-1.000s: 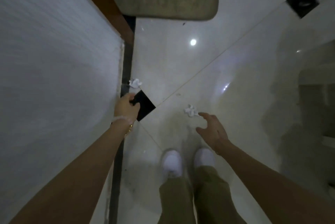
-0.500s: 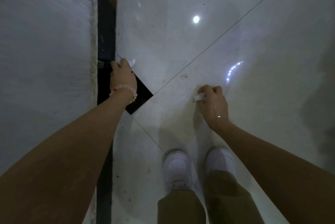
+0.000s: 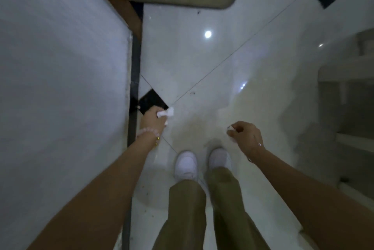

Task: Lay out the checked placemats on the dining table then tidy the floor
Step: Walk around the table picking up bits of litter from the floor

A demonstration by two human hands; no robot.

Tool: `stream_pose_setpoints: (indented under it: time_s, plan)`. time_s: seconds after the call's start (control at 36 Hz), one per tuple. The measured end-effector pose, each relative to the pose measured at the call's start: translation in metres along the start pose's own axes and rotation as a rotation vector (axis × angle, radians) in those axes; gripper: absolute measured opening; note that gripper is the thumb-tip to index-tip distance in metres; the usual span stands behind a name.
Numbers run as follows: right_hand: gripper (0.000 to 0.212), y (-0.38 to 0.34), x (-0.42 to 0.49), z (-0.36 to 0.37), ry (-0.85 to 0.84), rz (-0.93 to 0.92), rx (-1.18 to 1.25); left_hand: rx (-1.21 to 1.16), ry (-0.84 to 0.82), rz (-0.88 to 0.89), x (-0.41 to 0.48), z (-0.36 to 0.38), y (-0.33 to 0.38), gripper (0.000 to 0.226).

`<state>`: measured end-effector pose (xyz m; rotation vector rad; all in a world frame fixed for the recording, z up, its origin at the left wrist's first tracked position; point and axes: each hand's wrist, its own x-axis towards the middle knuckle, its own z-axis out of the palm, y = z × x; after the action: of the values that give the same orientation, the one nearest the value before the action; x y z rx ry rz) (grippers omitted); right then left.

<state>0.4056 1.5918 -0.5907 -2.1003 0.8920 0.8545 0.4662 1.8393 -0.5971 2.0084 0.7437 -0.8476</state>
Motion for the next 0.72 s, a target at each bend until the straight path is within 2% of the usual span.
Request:
stream_pose_setpoints:
  time_s: [0.14, 0.19, 0.25, 0.28, 0.36, 0.5, 0.61, 0.72]
  plan:
    - [0.022, -0.031, -0.082, -0.076, 0.055, 0.043, 0.152, -0.369, 0.009, -0.168, -0.121, -0.031, 0.037, 0.019]
    - [0.008, -0.044, -0.120, -0.106, 0.058, 0.036, 0.203, -0.482, 0.003, -0.202, -0.172, -0.048, 0.057, 0.018]
    - [0.029, -0.056, -0.155, -0.134, 0.069, 0.014, 0.261, -0.545, 0.017, -0.197, -0.222, -0.068, 0.077, 0.012]
    - [0.032, -0.063, -0.174, -0.148, 0.074, 0.005, 0.289, -0.565, 0.023, -0.192, -0.247, -0.079, 0.086, 0.009]
    - [0.021, -0.085, -0.235, -0.188, 0.070, -0.036, 0.377, -0.578, 0.013, -0.172, -0.314, -0.109, 0.108, 0.012]
    - [0.030, -0.099, -0.318, -0.239, 0.053, -0.118, 0.437, -0.516, -0.052, -0.131, -0.397, -0.150, 0.129, 0.020]
    - [0.030, -0.080, -0.372, -0.264, 0.002, -0.162, 0.438, -0.497, -0.053, -0.032, -0.453, -0.175, 0.146, 0.024]
    - [0.033, -0.041, -0.404, -0.275, 0.026, -0.123, 0.425, -0.407, -0.019, 0.014, -0.487, -0.187, 0.148, 0.025]
